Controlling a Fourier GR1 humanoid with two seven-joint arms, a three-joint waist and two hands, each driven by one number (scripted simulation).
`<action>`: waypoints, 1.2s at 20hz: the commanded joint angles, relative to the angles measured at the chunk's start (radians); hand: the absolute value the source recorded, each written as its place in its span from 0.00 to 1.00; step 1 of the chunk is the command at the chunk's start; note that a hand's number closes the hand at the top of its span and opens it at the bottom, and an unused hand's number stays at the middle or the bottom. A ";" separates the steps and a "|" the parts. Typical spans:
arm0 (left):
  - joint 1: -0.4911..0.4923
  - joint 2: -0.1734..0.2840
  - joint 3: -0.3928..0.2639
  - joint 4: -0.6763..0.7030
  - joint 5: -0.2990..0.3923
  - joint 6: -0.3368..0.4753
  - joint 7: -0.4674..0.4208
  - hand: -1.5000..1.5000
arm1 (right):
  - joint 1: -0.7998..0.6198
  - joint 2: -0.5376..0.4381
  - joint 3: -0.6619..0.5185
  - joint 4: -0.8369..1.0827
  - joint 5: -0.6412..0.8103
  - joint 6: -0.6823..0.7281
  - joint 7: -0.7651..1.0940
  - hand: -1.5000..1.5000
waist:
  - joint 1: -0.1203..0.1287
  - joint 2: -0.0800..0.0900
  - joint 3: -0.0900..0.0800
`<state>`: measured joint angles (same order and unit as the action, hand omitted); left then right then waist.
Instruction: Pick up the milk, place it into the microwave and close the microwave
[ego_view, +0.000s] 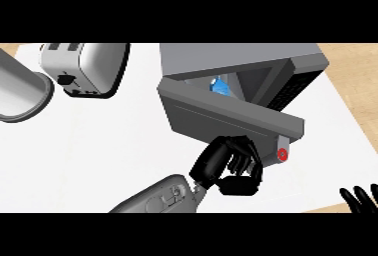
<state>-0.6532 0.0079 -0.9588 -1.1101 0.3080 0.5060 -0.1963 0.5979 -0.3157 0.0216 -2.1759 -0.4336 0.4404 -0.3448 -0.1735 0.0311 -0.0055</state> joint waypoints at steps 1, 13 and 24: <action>-0.086 -0.008 0.028 0.070 0.065 0.057 -0.047 1.00 | -0.003 0.001 0.007 -0.043 -0.024 -0.032 0.052 0.00 | -0.012 0.010 0.000; -0.244 -0.008 0.100 0.227 0.293 0.025 -0.095 1.00 | -0.008 -0.031 -0.022 -0.114 -0.089 -0.055 0.117 0.00 | -0.046 0.022 0.001; -0.299 -0.008 0.136 0.330 0.456 -0.025 -0.158 1.00 | -0.044 -0.059 -0.052 -0.150 -0.150 -0.066 0.154 0.00 | -0.077 0.042 0.001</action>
<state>-0.9031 -0.0006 -0.8839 -0.8422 0.7152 0.4833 -0.3273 0.5687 -0.3704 -0.0246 -2.3062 -0.5621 0.3813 -0.2011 -0.2399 0.0663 -0.0029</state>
